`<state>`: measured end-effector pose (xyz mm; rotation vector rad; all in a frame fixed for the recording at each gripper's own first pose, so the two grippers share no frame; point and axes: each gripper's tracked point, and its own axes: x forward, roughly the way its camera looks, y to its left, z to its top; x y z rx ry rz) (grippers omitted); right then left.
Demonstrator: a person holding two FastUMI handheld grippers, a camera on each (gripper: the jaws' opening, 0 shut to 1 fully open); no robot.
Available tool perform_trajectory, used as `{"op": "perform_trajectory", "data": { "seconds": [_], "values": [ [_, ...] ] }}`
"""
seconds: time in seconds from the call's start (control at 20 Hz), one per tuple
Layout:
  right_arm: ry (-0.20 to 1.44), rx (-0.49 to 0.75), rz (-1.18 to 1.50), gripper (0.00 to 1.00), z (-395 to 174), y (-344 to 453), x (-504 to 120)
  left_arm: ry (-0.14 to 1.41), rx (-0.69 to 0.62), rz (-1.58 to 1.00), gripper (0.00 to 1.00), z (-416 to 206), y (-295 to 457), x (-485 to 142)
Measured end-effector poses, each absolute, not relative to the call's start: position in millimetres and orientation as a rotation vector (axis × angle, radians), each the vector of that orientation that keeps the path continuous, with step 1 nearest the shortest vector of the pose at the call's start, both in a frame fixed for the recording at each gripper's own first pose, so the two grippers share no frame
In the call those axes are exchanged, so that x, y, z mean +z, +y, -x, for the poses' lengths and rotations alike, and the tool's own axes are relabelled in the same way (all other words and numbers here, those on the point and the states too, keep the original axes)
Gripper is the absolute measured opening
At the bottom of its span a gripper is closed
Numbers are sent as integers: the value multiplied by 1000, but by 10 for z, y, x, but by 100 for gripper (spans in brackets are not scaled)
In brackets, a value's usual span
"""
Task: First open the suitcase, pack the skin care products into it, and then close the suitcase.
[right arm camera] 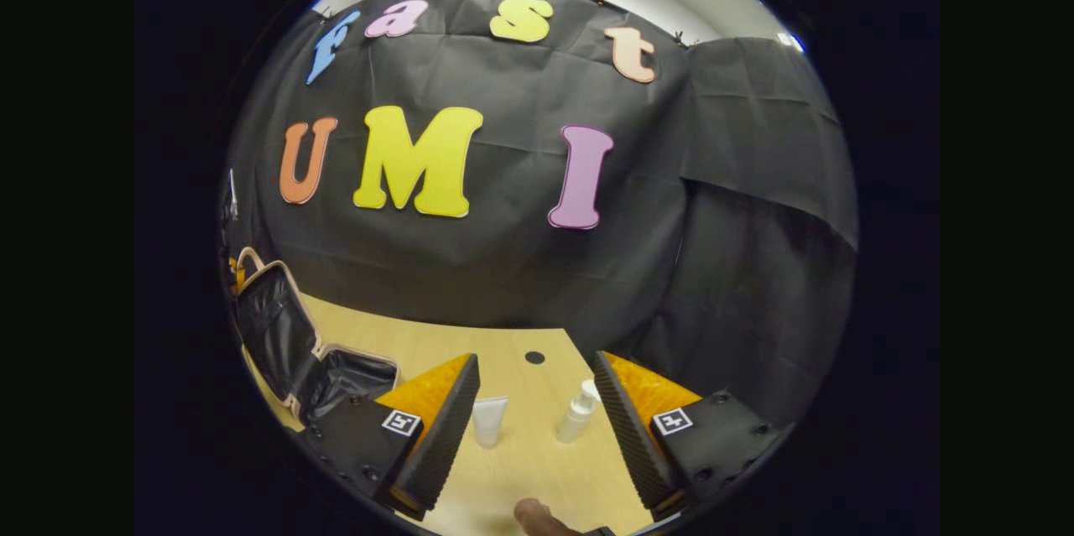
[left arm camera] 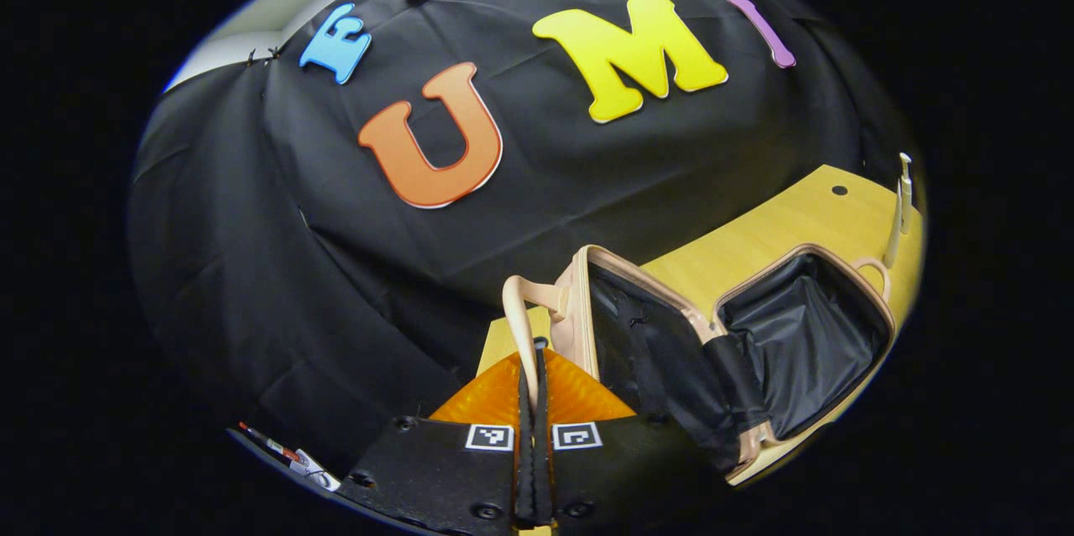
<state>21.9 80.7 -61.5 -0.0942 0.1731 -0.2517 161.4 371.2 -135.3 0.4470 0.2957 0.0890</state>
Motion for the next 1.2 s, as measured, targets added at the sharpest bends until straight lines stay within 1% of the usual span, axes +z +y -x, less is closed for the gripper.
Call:
{"op": "perform_trajectory", "data": {
  "seconds": [0.1, 0.25, 0.45, 0.6, 0.9, 1.1, 1.2],
  "values": [
    [181, -254, 110, 81, -172, 841, -643, 340, 93, -399, 3, -1626, 3930, -1598],
    [194, -250, 141, 81, -106, 882, -716, 426, 80, -237, 3, -1726, 4200, -2024],
    [223, -241, 152, 81, -68, 964, -831, 481, 22, 29, 3, -1806, 4351, -2569],
    [254, -241, 160, 82, -56, 1000, -945, 544, -3, 123, 3, -1783, 4432, -2965],
    [325, -235, 145, 82, 14, 1042, -1171, 599, -47, 263, 4, -1781, 4396, -3303],
    [368, -226, 180, 81, 62, 1035, -1309, 575, -54, 385, 5, -1812, 4417, -3326],
    [395, -217, 184, 82, 85, 1029, -1380, 560, -65, 414, 8, -1820, 4409, -3333]
  ]
}}
